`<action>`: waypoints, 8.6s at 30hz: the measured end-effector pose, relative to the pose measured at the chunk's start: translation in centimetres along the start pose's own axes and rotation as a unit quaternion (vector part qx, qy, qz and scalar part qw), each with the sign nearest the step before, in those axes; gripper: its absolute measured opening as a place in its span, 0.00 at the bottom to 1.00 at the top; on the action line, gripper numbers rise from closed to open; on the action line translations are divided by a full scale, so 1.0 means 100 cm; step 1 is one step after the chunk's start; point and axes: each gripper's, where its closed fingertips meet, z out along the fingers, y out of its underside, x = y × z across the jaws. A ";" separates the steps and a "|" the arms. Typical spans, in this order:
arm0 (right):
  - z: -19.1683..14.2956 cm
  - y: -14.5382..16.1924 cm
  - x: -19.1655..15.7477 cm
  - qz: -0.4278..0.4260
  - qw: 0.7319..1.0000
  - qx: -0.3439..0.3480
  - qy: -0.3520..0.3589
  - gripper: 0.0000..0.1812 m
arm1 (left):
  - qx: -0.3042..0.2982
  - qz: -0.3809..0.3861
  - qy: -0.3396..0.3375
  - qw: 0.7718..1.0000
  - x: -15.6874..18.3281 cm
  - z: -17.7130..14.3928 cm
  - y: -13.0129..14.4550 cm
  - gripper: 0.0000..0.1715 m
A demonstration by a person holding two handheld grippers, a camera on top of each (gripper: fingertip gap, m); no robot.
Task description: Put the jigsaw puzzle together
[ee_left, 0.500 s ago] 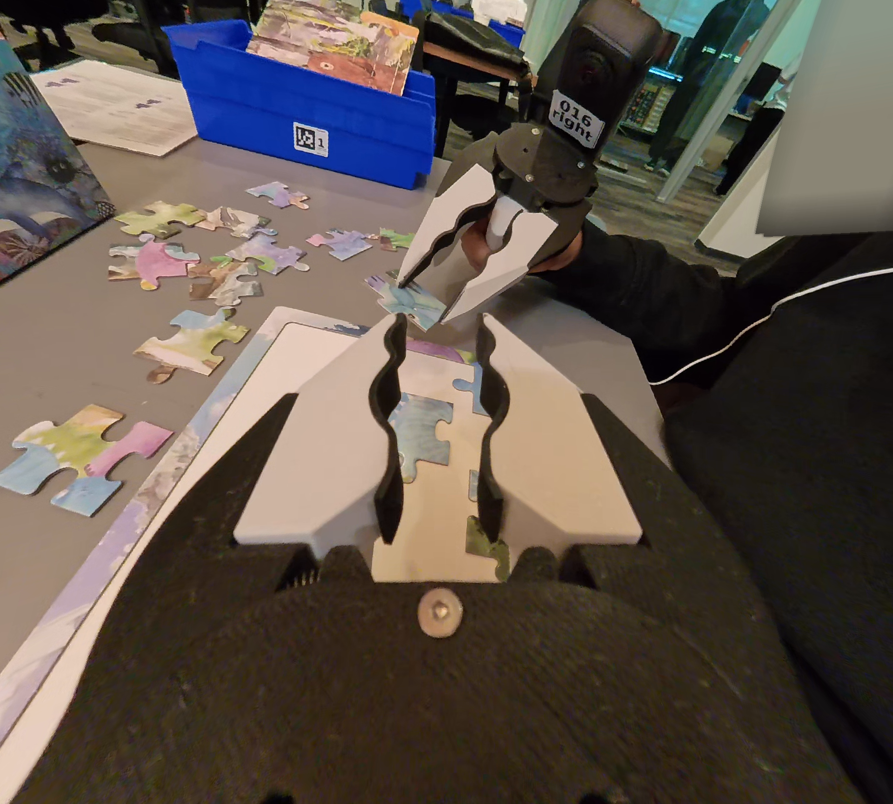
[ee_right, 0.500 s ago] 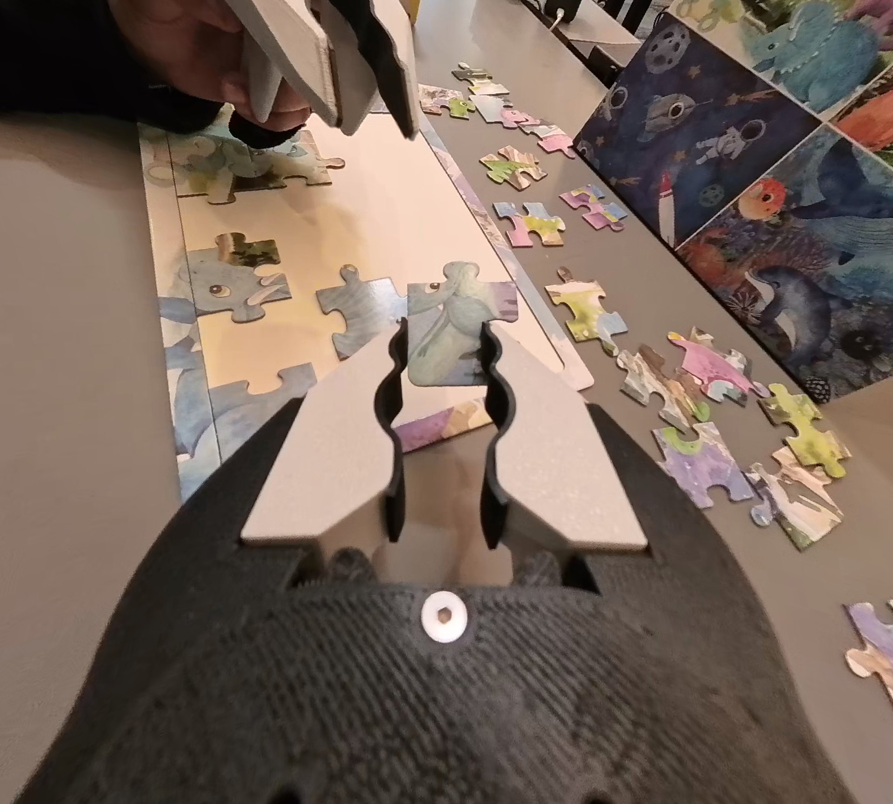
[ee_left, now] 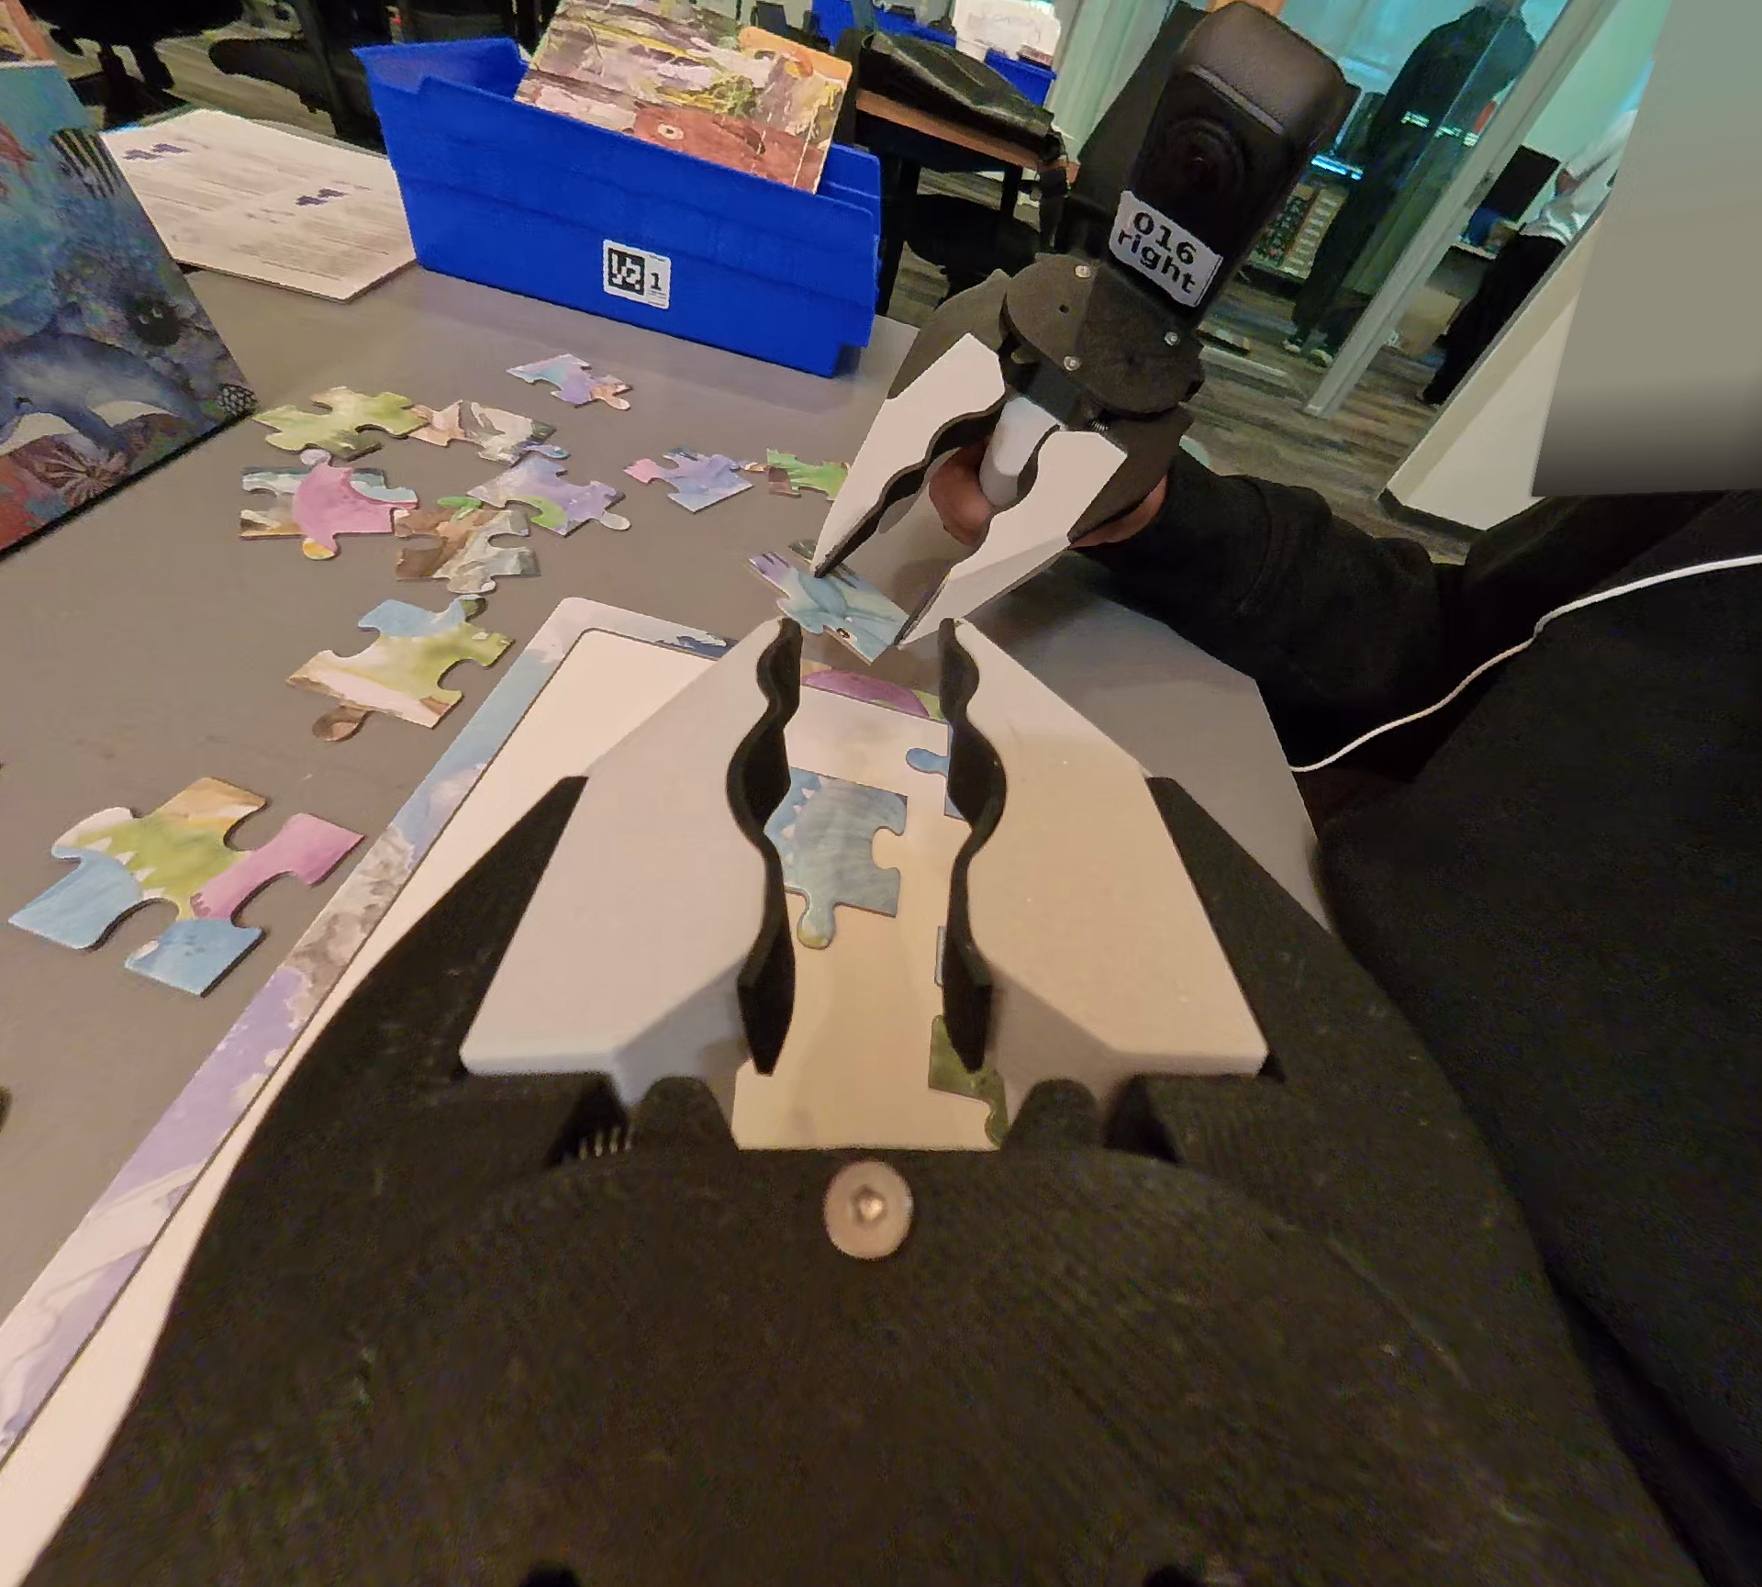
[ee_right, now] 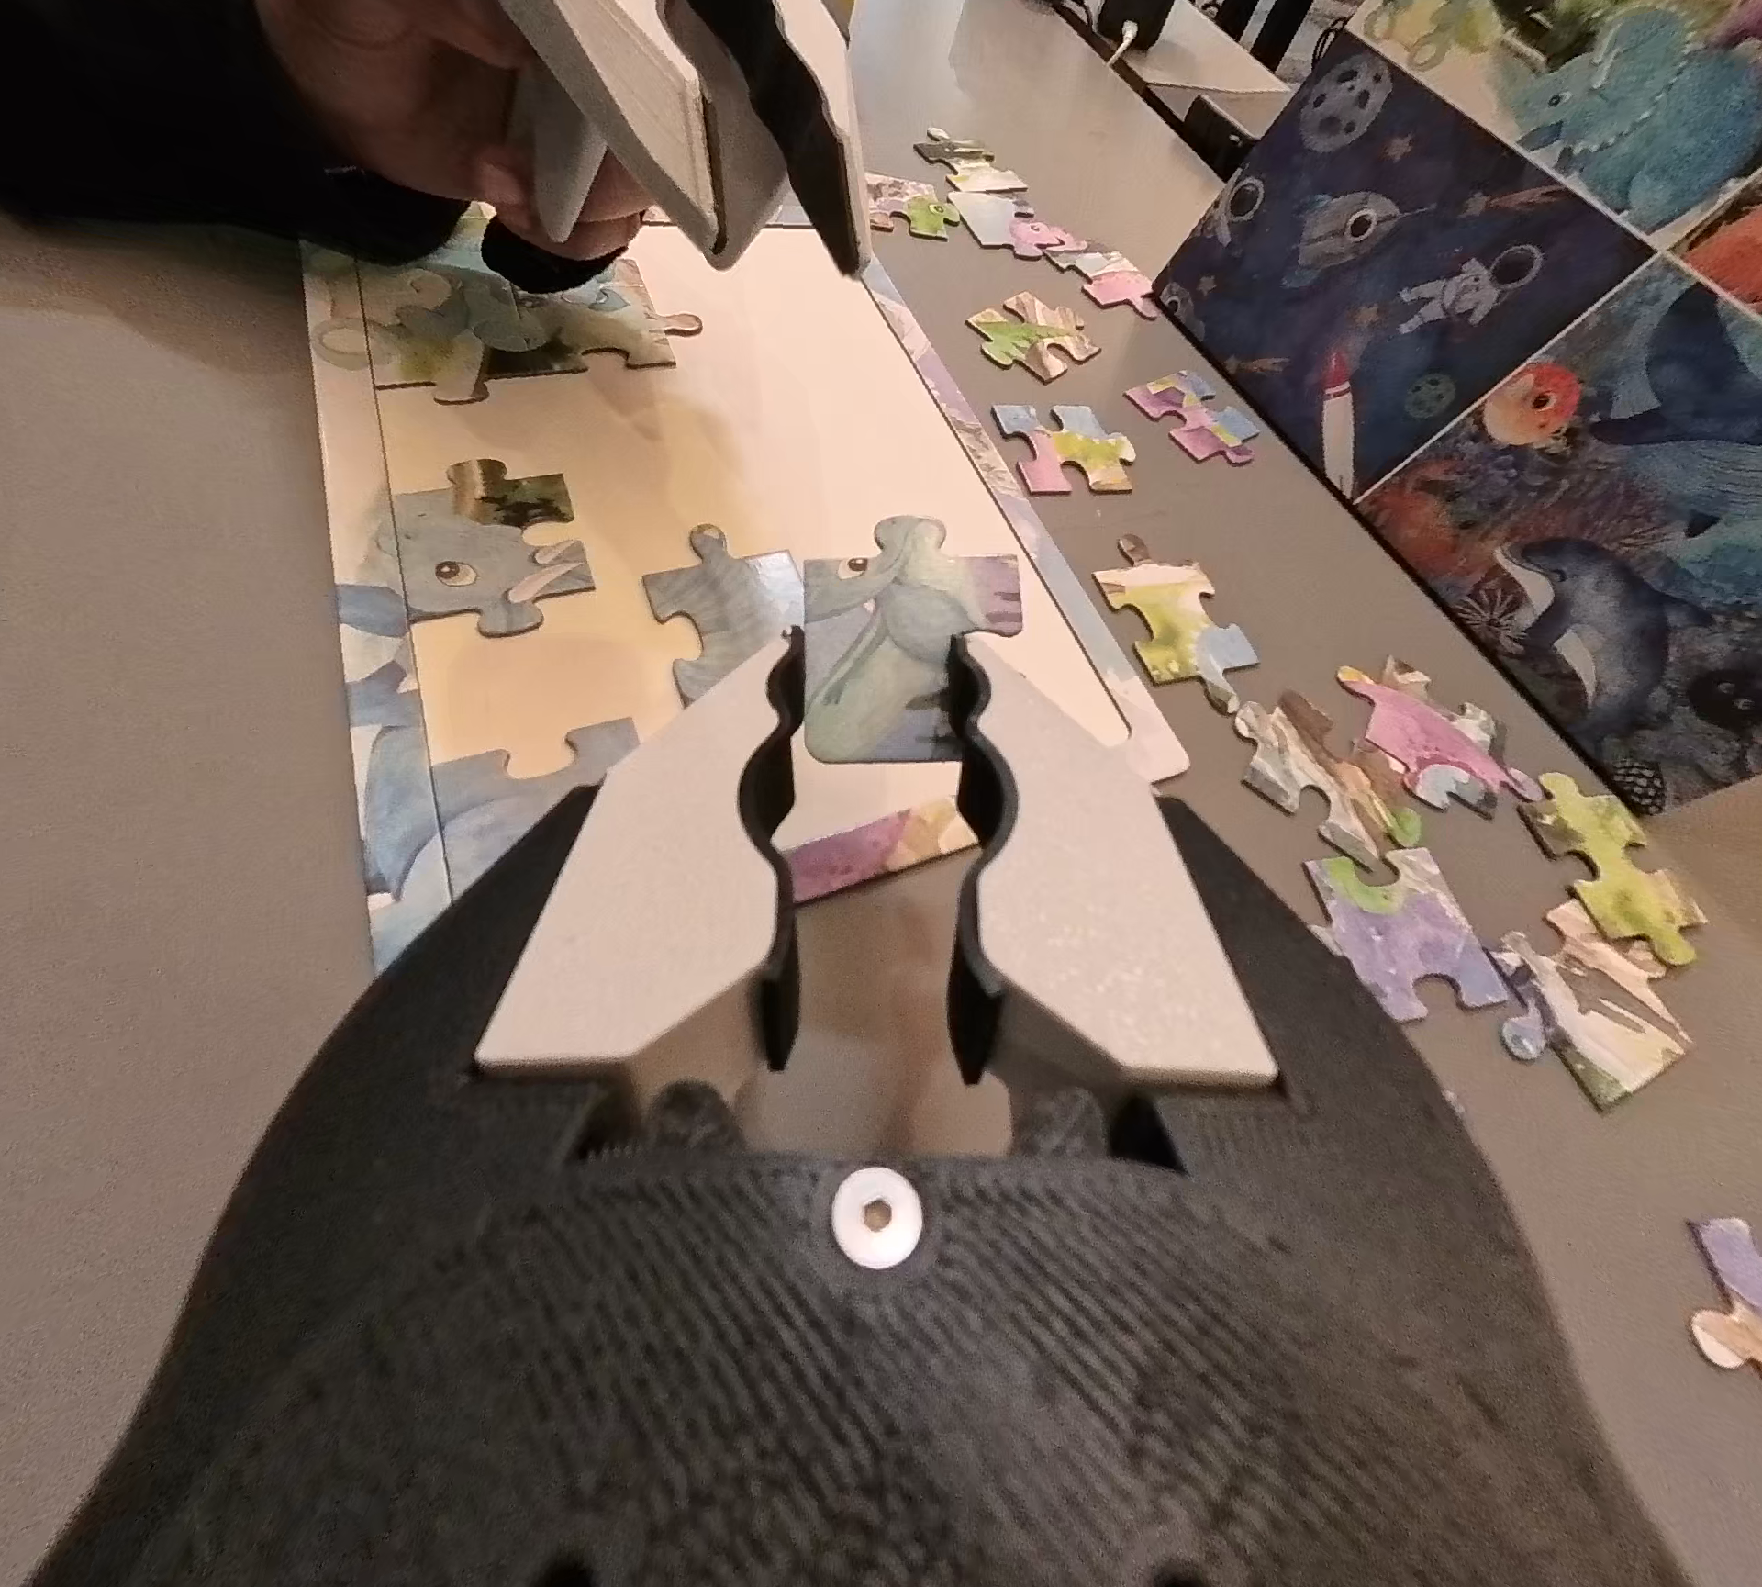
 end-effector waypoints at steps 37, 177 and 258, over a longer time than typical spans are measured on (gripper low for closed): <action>0.000 -0.011 -0.003 -0.019 1.000 0.017 0.005 0.15 | -0.043 -0.103 0.021 0.994 -0.009 0.008 0.021 0.17; 0.061 0.026 -0.034 0.121 0.982 -0.141 -0.024 0.26 | -0.263 0.015 -0.114 0.958 -0.046 -0.022 0.082 0.06; 0.060 0.006 -0.061 -0.027 0.980 -0.093 -0.176 0.27 | -0.198 0.020 -0.150 0.968 -0.055 -0.028 0.056 0.07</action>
